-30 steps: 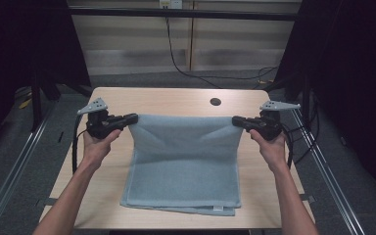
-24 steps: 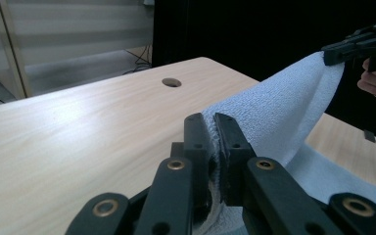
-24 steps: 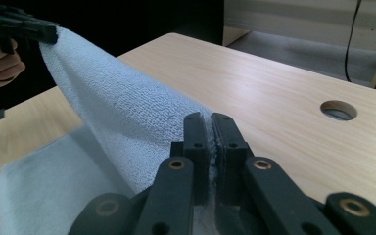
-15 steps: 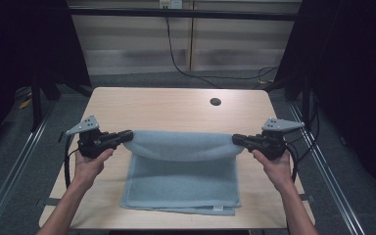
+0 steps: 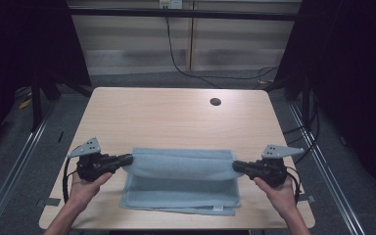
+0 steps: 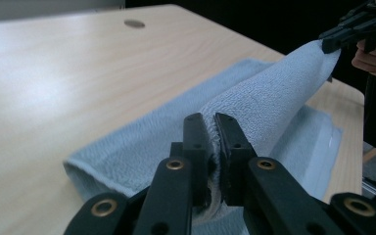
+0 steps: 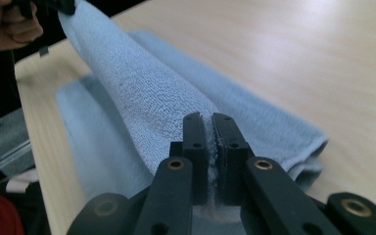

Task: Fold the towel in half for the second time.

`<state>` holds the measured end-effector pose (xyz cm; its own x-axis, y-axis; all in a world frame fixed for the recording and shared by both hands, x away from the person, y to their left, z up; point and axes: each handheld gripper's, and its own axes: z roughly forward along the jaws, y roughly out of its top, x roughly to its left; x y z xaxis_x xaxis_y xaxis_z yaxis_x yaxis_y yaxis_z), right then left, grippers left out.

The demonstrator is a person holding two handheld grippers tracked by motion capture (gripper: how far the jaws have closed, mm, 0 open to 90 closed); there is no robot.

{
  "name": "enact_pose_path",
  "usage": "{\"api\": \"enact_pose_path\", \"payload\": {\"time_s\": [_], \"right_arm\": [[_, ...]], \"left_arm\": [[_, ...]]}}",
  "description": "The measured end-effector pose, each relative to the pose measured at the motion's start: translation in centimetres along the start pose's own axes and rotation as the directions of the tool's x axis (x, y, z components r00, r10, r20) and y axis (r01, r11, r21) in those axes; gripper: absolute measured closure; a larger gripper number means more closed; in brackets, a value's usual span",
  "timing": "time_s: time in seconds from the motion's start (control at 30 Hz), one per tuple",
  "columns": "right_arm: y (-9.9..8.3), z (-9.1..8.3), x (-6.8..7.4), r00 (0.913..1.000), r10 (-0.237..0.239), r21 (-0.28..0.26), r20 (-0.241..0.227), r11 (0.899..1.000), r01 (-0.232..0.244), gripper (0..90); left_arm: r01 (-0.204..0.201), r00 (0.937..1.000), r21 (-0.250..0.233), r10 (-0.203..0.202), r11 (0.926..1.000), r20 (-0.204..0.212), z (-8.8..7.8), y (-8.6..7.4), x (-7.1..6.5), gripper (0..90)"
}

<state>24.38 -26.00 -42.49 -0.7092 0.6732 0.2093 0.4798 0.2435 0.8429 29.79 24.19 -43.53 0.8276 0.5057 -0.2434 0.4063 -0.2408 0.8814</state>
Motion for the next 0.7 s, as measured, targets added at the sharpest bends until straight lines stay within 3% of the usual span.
{"api": "enact_pose_path", "payload": {"time_s": [0.1,0.17,0.27,0.4,0.57,0.7], "right_arm": [[-1.4,0.3,0.6,1.0000,0.005,0.046,-0.004,0.999,-0.005,85.0],[-2.3,0.4,0.8,0.9999,0.014,0.081,-0.008,0.997,-0.013,84.4],[-3.4,0.4,1.3,0.9996,0.025,0.097,-0.014,0.995,-0.024,83.7],[-5.0,0.6,1.8,0.9989,0.042,0.129,-0.022,0.991,-0.039,81.2],[-6.3,0.0,2.4,0.9958,0.082,0.119,-0.040,0.990,-0.077,74.1],[-5.9,-1.4,2.6,0.9948,0.096,0.046,-0.033,0.994,-0.095,67.9]], "left_arm": [[-0.010,0.9999,0.049,0.010,0.9987,0.005,0.2,-1.1,-0.5,84.2],[0.004,0.9999,0.070,-0.005,0.9976,0.009,0.2,-2.0,-0.8,83.7],[-0.004,0.9999,0.112,0.003,0.9937,0.012,0.3,-3.4,-1.4,83.3],[0.026,0.9996,0.136,-0.028,0.9904,0.008,0.2,-4.5,-2.2,81.5],[0.035,0.9985,0.133,-0.040,0.9905,0.037,-0.7,-5.0,-3.4,71.1],[0.055,0.9968,0.085,-0.060,0.9948,0.053,-1.2,-4.3,-3.1,58.3]]}}
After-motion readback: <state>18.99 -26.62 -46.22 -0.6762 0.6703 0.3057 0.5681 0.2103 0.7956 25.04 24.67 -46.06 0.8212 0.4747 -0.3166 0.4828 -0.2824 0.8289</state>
